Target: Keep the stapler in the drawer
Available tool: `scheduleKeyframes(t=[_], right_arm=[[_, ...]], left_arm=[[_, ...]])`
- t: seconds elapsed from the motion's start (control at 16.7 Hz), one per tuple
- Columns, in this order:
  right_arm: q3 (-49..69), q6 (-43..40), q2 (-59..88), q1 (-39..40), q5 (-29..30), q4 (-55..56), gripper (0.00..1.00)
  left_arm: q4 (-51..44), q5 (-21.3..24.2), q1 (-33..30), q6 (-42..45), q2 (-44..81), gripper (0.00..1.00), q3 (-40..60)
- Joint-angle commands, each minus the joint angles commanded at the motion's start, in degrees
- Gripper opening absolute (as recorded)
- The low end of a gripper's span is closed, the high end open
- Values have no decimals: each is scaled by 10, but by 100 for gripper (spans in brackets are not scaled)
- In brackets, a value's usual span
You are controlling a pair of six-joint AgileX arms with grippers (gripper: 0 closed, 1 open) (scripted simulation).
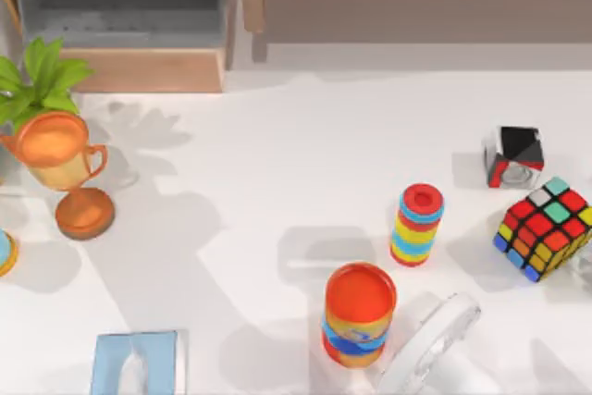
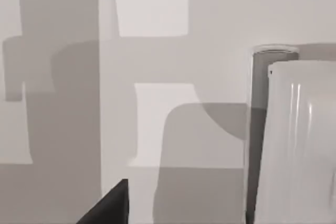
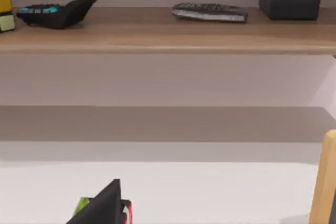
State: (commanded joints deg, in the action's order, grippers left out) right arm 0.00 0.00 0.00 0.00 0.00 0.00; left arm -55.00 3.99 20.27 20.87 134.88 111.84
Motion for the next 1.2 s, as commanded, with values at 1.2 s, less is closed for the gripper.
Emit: scheduleKeyframes(t=[1.2], right_arm=[[0, 0, 0, 0, 0, 0, 100]], left_arm=[[889, 242, 193, 197, -270, 100, -442]])
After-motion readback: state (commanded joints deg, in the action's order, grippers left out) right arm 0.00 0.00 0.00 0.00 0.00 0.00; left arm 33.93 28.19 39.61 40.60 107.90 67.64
